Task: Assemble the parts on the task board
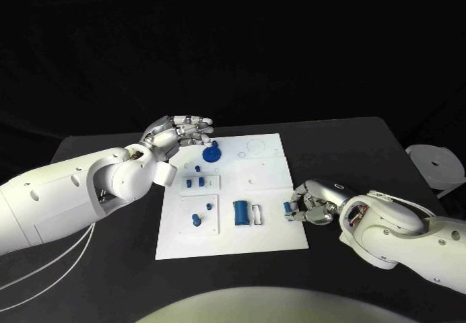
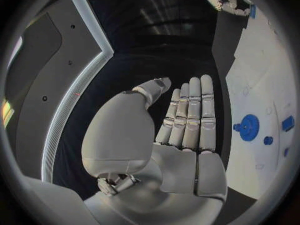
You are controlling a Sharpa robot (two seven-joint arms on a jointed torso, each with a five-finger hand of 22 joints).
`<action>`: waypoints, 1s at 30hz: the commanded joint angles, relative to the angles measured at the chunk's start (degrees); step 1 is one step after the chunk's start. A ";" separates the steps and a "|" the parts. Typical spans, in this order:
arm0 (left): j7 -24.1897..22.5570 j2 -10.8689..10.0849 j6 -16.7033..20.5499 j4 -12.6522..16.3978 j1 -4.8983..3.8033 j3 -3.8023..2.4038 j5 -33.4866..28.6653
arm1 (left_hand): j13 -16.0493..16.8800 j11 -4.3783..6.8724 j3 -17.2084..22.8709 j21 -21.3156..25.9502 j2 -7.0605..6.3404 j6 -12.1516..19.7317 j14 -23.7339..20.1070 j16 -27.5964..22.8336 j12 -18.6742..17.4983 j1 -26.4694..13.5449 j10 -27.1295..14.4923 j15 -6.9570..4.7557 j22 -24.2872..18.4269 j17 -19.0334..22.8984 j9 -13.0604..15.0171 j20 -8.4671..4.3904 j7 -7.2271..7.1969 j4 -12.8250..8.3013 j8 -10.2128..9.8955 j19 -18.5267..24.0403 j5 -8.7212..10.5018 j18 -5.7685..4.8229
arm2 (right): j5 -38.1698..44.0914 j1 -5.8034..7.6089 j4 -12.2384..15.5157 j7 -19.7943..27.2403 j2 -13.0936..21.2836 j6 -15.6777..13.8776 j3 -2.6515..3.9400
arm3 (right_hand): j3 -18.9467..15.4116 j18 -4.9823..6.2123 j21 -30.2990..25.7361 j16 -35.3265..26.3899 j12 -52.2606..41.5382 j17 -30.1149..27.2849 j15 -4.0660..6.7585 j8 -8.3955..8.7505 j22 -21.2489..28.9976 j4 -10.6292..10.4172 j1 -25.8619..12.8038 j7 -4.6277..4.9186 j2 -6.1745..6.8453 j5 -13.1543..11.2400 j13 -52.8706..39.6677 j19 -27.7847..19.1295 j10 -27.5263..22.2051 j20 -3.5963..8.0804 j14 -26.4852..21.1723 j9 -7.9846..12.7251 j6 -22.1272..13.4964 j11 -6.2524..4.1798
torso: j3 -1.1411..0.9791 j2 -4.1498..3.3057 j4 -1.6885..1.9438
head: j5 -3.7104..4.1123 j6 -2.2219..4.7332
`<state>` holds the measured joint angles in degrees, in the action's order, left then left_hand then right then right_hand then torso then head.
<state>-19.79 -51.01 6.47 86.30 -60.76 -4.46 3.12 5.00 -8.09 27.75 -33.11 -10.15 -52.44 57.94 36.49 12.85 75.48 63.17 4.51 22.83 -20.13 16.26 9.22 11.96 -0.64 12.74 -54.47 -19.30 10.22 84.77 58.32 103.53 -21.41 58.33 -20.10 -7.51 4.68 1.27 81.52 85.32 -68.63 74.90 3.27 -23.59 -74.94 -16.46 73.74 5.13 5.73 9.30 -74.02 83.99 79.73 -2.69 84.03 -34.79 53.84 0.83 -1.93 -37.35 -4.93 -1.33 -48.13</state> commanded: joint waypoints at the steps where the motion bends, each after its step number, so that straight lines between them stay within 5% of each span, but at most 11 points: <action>1: -0.33 -0.01 -0.99 0.21 0.00 -0.03 0.10 | 0.06 0.01 -0.06 0.24 0.34 0.43 -0.44 -0.30 -0.24 -0.31 -0.34 -0.01 -0.08 -0.09 -0.01 0.35 0.15 0.22 -0.19 0.22 -0.18 0.05 | 2.12 -0.24 -0.51 -1.26 -0.54 1.65 -0.02 | -0.23 0.52 0.08 -0.31 0.30 3.48 -0.20 0.33 -12.66 -0.19 -0.62 -0.08 -0.32 -0.18 -0.01 2.49 -0.07 -0.50 3.57 0.06 0.52 -0.18 | -0.03 0.05 -0.02 | -0.17 -0.13; 9: -0.30 -0.15 -0.96 0.29 -0.01 -0.02 0.10 | 0.11 0.02 -0.05 0.41 0.34 0.42 -0.48 -0.28 -0.21 -0.36 -0.38 -0.01 -0.19 -0.20 0.01 0.37 0.13 0.29 -0.20 0.13 -0.19 0.08 | 4.17 -0.63 -1.52 -2.42 -1.55 2.69 -0.02 | 0.54 0.51 0.14 -0.35 0.35 3.48 0.11 0.43 -12.69 0.49 1.31 -0.53 -1.18 0.02 0.01 2.54 0.00 -0.34 3.58 0.09 1.20 -0.57 | -0.04 0.07 -0.04 | -0.38 -0.29; 15: -0.29 -0.21 -0.98 0.35 -0.01 -0.02 0.10 | 0.11 0.02 -0.05 0.41 0.34 0.42 -0.48 -0.28 -0.21 -0.36 -0.38 -0.01 -0.19 -0.20 0.01 0.37 0.13 0.29 -0.20 0.13 -0.19 0.08 | 5.83 -0.85 -2.22 -3.34 -2.42 3.52 -0.02 | 5.36 0.48 0.23 -0.36 0.51 3.63 0.49 1.40 -12.73 2.29 6.87 -0.88 -2.33 -4.27 0.01 2.62 -0.06 0.05 3.64 0.54 1.67 -0.95 | -0.03 0.07 -0.06 | -0.45 -0.44; 20: -0.25 -0.28 -0.97 0.37 -0.01 -0.02 0.10 | 0.11 0.02 -0.05 0.41 0.34 0.42 -0.48 -0.28 -0.21 -0.36 -0.38 -0.01 -0.19 -0.20 0.01 0.37 0.13 0.29 -0.20 0.13 -0.19 0.08 | 7.44 -0.96 -2.30 -4.16 -2.77 5.04 -0.03 | 14.12 0.42 0.44 -0.31 0.61 3.93 0.65 1.95 -12.82 4.96 8.87 -1.08 0.30 -1.13 -0.06 2.75 -0.05 0.33 3.70 0.73 2.94 -1.16 | -0.01 0.09 -0.08 | -0.41 -0.52; 23: -0.18 -0.31 -1.05 0.40 -0.01 -0.02 0.24 | 0.18 0.09 0.09 0.49 0.16 0.39 -0.56 -0.29 -0.14 0.33 -0.41 -0.12 -0.23 -0.35 0.05 0.29 0.08 -0.26 -0.21 -0.04 -0.15 0.15 | 8.13 -0.98 -2.17 -4.89 -2.87 5.90 -0.03 | 19.17 0.44 0.31 -0.39 0.89 3.88 0.65 1.65 -12.79 6.80 7.69 -1.05 2.61 4.51 0.05 2.70 -0.13 0.34 3.68 0.19 3.32 -1.21 | -0.01 0.07 -0.08 | -0.46 -0.56; 30: -0.14 -0.28 -1.13 0.41 -0.01 -0.02 0.38 | 0.18 0.08 0.09 0.49 0.16 0.39 -0.57 -0.29 -0.14 0.34 -0.41 -0.12 -0.23 -0.35 0.05 0.29 0.08 -0.27 -0.21 -0.04 -0.15 0.15 | 9.42 -1.00 -1.52 -6.19 -3.07 6.38 -0.03 | 24.43 0.45 0.26 -0.48 1.23 3.84 0.64 1.13 -12.78 8.99 3.86 -1.01 4.37 5.26 0.24 2.69 -0.07 0.28 3.66 -0.94 3.01 -1.11 | -0.01 0.12 -0.05 | -0.51 -0.57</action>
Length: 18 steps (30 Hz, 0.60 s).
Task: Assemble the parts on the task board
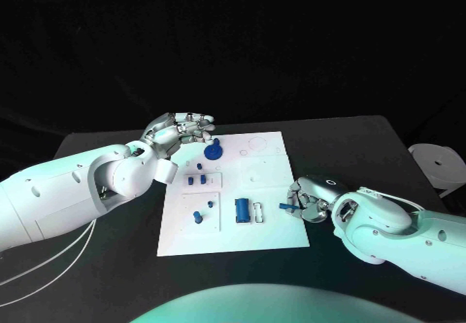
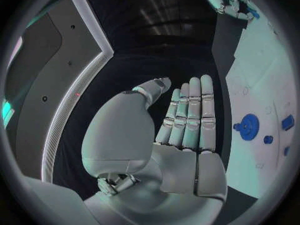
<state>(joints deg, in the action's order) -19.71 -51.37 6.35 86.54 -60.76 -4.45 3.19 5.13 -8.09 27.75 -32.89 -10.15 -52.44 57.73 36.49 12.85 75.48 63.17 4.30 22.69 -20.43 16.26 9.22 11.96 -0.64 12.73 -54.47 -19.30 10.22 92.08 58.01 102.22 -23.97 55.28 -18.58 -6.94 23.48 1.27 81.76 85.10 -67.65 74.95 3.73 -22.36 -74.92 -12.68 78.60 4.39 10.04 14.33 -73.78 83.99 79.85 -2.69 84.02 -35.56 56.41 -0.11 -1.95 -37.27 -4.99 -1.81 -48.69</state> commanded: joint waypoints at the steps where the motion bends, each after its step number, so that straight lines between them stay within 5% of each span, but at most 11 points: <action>1: -0.22 0.08 -1.01 0.17 -0.01 -0.03 0.32 | 0.05 0.09 0.09 0.27 0.16 0.39 -0.36 -0.29 -0.14 0.34 -0.41 0.08 -0.09 -0.05 0.05 0.29 0.08 -0.27 -0.21 -0.04 -0.14 0.15 | 2.24 -0.68 -0.13 -3.73 -0.04 4.84 -0.60 | 5.63 0.45 0.02 -0.26 0.25 3.80 0.17 -0.10 -12.80 5.21 -1.00 -0.27 0.06 0.23 0.00 2.69 -0.19 0.27 3.67 -0.17 0.43 -0.18 | 0.01 0.04 0.01 | -0.03 -0.01; 9: -0.19 0.23 -0.99 0.10 -0.01 -0.03 0.35 | 0.05 0.09 0.09 0.27 0.16 0.39 -0.36 -0.29 -0.14 0.34 -0.41 0.08 -0.09 -0.05 0.05 0.29 0.08 -0.27 -0.21 -0.04 -0.14 0.15 | 3.38 -0.48 1.68 -4.44 -0.07 3.22 -0.59 | 8.97 0.37 0.42 -0.19 0.06 4.07 0.24 -0.79 -12.91 7.31 -4.22 -0.39 0.61 3.80 -0.17 2.87 0.13 0.33 3.74 -1.40 0.23 -0.28 | -0.01 0.03 -0.03 | -0.13 -0.03; 18: -0.17 0.42 -0.96 0.07 -0.01 -0.03 0.35 | 0.07 0.06 0.06 0.28 0.18 0.36 -0.36 -0.29 -0.12 0.29 -0.41 0.11 -0.09 -0.08 0.07 0.30 0.11 -0.23 -0.20 -0.07 -0.13 0.13 | 2.28 0.81 4.39 -3.68 -0.29 -2.72 -0.57 | 9.67 0.15 1.47 0.06 -0.52 4.59 0.34 -1.25 -13.20 7.74 -5.81 -0.53 0.58 5.07 -0.56 3.30 0.64 0.40 3.86 -2.04 0.20 -0.39 | -0.02 0.01 0.04 | -0.19 -0.05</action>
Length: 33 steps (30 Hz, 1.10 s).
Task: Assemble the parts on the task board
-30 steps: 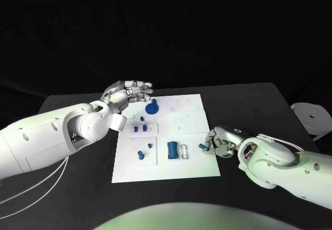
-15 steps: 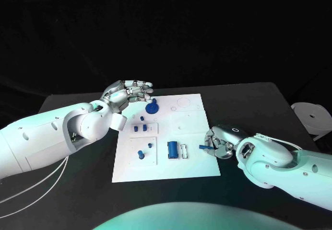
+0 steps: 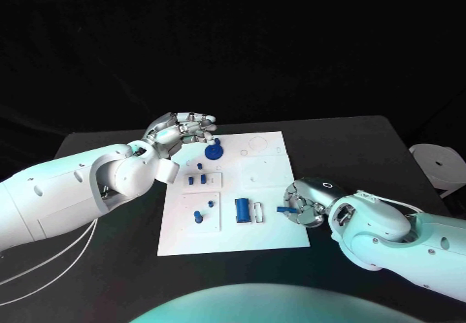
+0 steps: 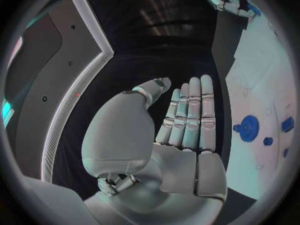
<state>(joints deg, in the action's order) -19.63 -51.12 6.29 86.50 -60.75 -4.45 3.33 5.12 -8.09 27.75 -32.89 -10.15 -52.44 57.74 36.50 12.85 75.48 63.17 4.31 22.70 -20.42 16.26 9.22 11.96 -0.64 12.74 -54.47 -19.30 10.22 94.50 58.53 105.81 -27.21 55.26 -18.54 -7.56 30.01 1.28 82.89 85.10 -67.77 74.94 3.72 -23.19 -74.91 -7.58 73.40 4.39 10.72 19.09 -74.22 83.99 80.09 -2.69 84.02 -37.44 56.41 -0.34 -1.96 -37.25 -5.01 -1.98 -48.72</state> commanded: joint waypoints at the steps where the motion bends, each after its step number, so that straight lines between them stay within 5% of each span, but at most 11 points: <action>1: -0.25 0.18 -0.90 0.10 -0.01 -0.03 0.21 | 0.08 0.06 0.06 0.28 0.18 0.36 -0.36 -0.29 -0.12 0.29 -0.41 0.11 -0.10 -0.09 0.07 0.30 0.11 -0.23 -0.20 -0.07 -0.13 0.13 | -0.63 0.36 1.00 -0.30 -0.42 -3.32 0.05 | 3.17 0.14 0.35 0.08 -0.46 4.65 0.36 -0.43 -13.22 2.64 -0.71 -0.54 -0.12 0.35 -0.16 3.31 0.45 0.41 3.88 -0.19 0.20 -0.17 | -0.01 -0.02 0.05 | -0.02 -0.02; 11: -0.22 0.24 -0.94 0.22 -0.01 -0.03 0.21 | 0.09 0.05 0.06 0.30 0.22 0.35 -0.36 -0.29 -0.11 0.27 -0.41 0.12 -0.10 -0.13 0.07 0.30 0.12 -0.21 -0.20 -0.10 -0.13 0.12 | -6.57 0.62 0.99 0.54 -2.54 -5.99 0.05 | 3.44 0.12 0.48 0.17 -0.56 4.81 0.41 -0.56 -13.25 2.37 -2.25 -0.60 -0.27 0.62 -0.21 3.38 0.63 0.46 3.93 -0.50 0.04 -0.21 | 0.06 -0.05 0.00 | -0.10 -0.13; 20: -0.17 0.21 -0.96 0.34 -0.01 -0.03 0.21 | 0.09 0.05 0.06 0.30 0.22 0.35 -0.36 -0.29 -0.11 0.27 -0.41 0.12 -0.10 -0.13 0.07 0.30 0.12 -0.21 -0.20 -0.10 -0.13 0.12 | -11.28 -0.14 -1.00 0.89 -4.97 -4.26 0.03 | 3.34 0.06 0.79 0.38 -0.92 5.23 0.43 -0.57 -13.33 0.07 -7.15 -0.64 -0.48 1.03 -0.48 3.51 1.01 0.50 4.03 -0.82 0.12 -0.25 | -0.02 -0.05 0.03 | -0.25 -0.29; 25: -0.13 0.23 -0.97 0.33 -0.02 -0.03 0.21 | 0.09 0.05 0.06 0.30 0.22 0.35 -0.36 -0.29 -0.11 0.27 -0.41 0.12 -0.10 -0.13 0.07 0.30 0.12 -0.21 -0.20 -0.10 -0.13 0.12 | -12.50 -0.45 -1.64 0.78 -6.19 -3.36 0.02 | 2.57 -0.01 1.12 0.55 -1.38 5.56 0.42 -0.43 -13.42 -2.34 -11.08 -0.66 -0.39 -0.84 -0.82 3.65 1.34 0.49 4.10 -0.80 0.57 -0.24 | -0.01 -0.06 0.01 | -0.26 -0.39; 33: -0.03 0.20 -1.03 0.39 -0.02 -0.03 0.21 | 0.11 0.03 0.04 0.33 0.26 0.34 -0.35 -0.28 -0.09 0.21 -0.42 0.14 -0.12 -0.18 0.09 0.31 0.14 -0.16 -0.21 -0.13 -0.13 0.11 | -13.56 -0.78 -2.72 0.13 -7.37 -1.64 0.01 | 2.25 -0.02 1.18 0.60 -1.52 5.66 0.43 -0.37 -13.43 -3.17 -12.48 -0.69 -0.28 -1.44 -0.93 3.67 1.44 0.50 4.12 -0.78 0.85 -0.25 | 0.01 -0.06 -0.01 | -0.34 -0.60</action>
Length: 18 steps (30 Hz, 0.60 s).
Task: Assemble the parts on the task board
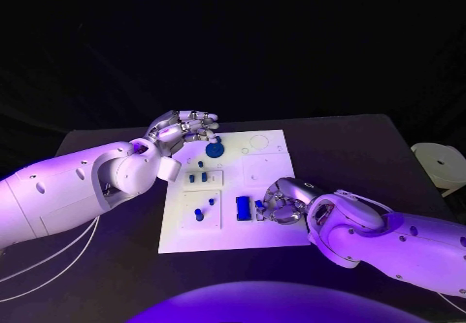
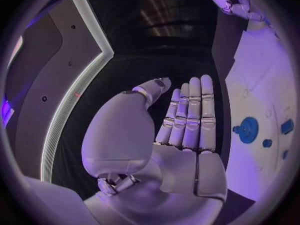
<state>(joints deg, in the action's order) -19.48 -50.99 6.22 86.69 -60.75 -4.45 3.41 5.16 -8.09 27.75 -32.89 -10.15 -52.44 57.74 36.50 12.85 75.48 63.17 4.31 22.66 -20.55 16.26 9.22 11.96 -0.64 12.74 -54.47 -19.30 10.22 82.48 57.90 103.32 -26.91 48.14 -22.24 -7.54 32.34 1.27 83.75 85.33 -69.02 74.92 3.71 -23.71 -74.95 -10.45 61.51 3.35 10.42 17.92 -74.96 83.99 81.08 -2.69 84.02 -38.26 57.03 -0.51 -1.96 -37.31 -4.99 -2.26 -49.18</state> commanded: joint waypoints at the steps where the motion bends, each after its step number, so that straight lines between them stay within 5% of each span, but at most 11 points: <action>1: -0.17 0.06 -0.96 0.20 -0.02 -0.03 0.12 | 0.08 0.03 0.04 0.34 0.26 0.34 -0.35 -0.28 -0.09 0.21 -0.42 0.14 -0.07 -0.05 0.08 0.31 0.14 -0.16 -0.21 -0.13 -0.13 0.11 | -1.62 -0.18 -0.31 -0.18 -0.34 2.14 -0.01 | -0.11 -0.01 0.31 0.35 -0.32 5.64 0.44 0.15 -13.39 -0.34 -0.66 0.35 0.03 -0.29 -0.23 3.67 0.47 0.50 4.12 0.04 0.25 -0.08 | 0.01 0.01 -0.04 | -0.06 -0.16; 12: -0.06 0.00 -1.02 0.26 -0.03 -0.03 0.12 | 0.08 0.03 0.04 0.34 0.26 0.34 -0.35 -0.28 -0.09 0.21 -0.42 0.14 -0.07 -0.05 0.08 0.31 0.14 -0.16 -0.21 -0.13 -0.13 0.11 | -1.99 -0.35 -1.12 -0.65 -0.91 3.03 -0.03 | -1.36 -0.01 0.33 0.42 -0.47 5.78 0.52 0.04 -13.39 -0.99 -2.07 0.24 0.23 1.61 -0.37 3.67 0.60 0.58 4.13 -0.13 0.74 -0.17 | 0.03 0.07 -0.01 | -0.04 -0.25; 18: -0.03 -0.06 -1.01 0.29 -0.03 -0.03 0.12 | 0.09 0.02 0.02 0.38 0.27 0.34 -0.36 -0.29 -0.08 0.15 -0.44 0.15 -0.09 -0.08 0.09 0.31 0.14 -0.11 -0.22 -0.14 -0.14 0.10 | -1.83 -0.36 -1.31 -0.71 -0.93 3.00 -0.03 | -2.67 0.00 0.28 0.41 -0.67 5.78 0.56 -0.01 -13.38 -2.15 -3.34 0.17 -0.14 -0.90 -0.56 3.65 0.72 0.61 4.13 -0.25 1.01 -0.22 | 0.00 0.07 -0.03 | -0.04 -0.20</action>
<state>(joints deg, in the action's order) -19.32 -51.12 6.15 86.80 -60.76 -4.45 3.43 5.20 -8.09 27.75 -32.89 -10.15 -52.44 57.74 36.49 12.85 75.48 63.17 4.31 22.66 -20.54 16.26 9.22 11.96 -0.64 12.74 -54.47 -19.30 10.22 80.66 57.64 102.08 -27.18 47.29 -20.58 -7.53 29.94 1.27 83.97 85.54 -69.54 74.91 3.71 -23.81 -74.93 -12.50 58.49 3.42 10.24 17.43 -74.95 84.18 81.28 -2.43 84.02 -38.46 57.80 -0.71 -1.96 -37.25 -5.02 -2.32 -49.44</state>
